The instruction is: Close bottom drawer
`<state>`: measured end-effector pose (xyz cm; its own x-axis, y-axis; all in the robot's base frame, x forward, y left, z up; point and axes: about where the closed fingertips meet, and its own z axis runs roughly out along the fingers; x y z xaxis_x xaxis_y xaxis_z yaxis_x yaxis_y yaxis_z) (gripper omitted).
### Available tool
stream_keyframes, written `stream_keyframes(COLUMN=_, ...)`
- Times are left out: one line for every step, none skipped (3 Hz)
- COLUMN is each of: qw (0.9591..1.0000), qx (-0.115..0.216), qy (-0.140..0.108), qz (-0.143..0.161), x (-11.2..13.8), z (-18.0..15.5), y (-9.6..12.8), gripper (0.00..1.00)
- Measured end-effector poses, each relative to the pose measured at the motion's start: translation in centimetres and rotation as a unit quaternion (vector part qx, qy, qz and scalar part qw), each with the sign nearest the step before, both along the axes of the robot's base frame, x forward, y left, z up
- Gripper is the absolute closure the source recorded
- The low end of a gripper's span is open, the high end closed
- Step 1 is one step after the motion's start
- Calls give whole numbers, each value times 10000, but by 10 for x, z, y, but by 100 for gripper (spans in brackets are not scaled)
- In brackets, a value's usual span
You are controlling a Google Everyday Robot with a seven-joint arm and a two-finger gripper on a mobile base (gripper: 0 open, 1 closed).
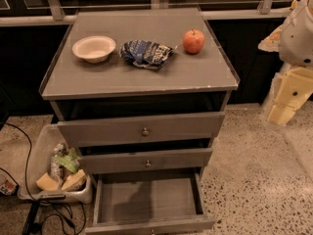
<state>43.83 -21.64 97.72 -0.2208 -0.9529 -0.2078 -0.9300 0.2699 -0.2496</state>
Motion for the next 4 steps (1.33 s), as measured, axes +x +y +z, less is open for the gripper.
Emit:
stream_keyframes(qw=10000, qx=0, qy=0, qz=0, x=0, z=0, y=0, gripper=0)
stream_keyframes(qw=10000, qx=19, qy=5, qz=70, x=-3, z=-14, y=2, gripper=0)
stream_keyframes(qw=9989, qx=249, qy=14, qz=403, x=-13, z=-52, y=13, gripper=0)
stream_keyframes(qw=9956, qx=644, qy=-3, qz=684, x=-21, z=-105, y=19, gripper=18)
